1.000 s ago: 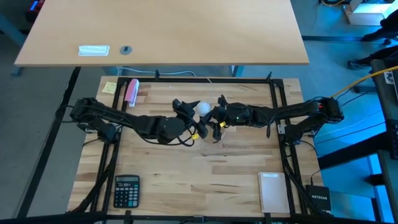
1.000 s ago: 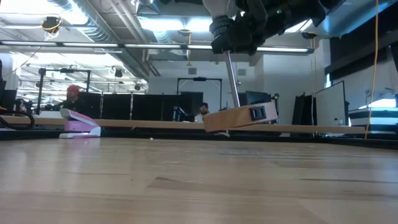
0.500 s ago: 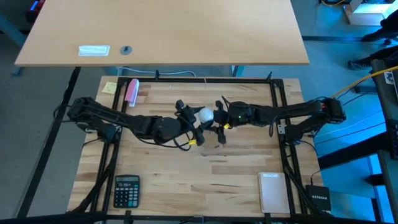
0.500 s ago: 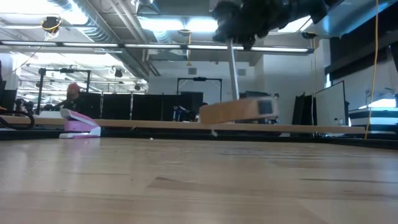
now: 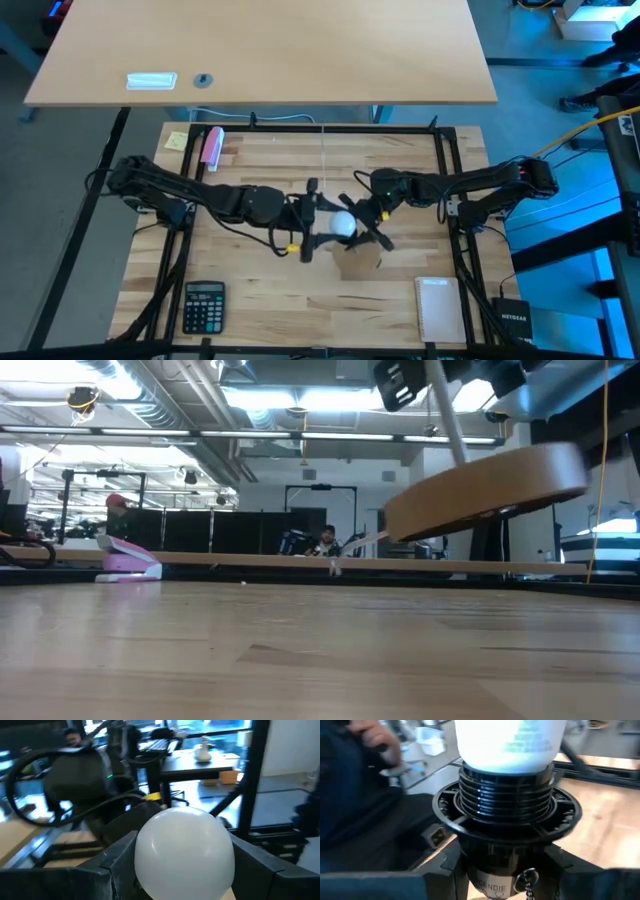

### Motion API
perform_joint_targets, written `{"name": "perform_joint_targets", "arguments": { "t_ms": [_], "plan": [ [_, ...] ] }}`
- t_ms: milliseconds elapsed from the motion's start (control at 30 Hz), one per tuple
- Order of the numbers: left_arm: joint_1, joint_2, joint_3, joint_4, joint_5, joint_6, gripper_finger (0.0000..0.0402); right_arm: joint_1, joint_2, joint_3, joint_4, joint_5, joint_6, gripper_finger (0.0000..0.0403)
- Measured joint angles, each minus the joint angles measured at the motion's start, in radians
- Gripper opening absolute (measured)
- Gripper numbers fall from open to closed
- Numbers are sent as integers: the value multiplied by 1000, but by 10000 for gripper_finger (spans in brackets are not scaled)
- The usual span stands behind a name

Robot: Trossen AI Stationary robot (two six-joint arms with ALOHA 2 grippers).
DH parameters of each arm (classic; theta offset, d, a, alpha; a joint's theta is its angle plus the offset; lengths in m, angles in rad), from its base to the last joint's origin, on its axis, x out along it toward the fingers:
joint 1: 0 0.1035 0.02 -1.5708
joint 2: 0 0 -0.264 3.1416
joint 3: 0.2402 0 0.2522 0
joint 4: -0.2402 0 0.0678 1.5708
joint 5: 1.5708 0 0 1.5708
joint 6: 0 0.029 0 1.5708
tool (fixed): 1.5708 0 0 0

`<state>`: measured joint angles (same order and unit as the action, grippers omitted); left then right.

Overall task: Screw lightbulb
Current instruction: Insert the white lightbulb into the brown lamp

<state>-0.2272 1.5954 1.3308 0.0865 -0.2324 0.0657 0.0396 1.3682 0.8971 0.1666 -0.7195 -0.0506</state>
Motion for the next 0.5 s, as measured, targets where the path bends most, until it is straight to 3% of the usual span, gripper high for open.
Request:
{"name": "perform_joint_targets", "arguments": {
  "t_ms": [100,233,400,500],
  "plan": [
    [0,2,-1,27,49,51,232,9,10,1,10,-63,-12,148],
    [4,4,-4,50,105,78,233,25,27,1,30,-60,-23,148],
    [9,-14,-7,30,97,50,281,26,27,2,15,59,-47,148],
    [10,-33,-12,-20,56,32,314,22,13,8,4,181,-63,148]
  ]
}}
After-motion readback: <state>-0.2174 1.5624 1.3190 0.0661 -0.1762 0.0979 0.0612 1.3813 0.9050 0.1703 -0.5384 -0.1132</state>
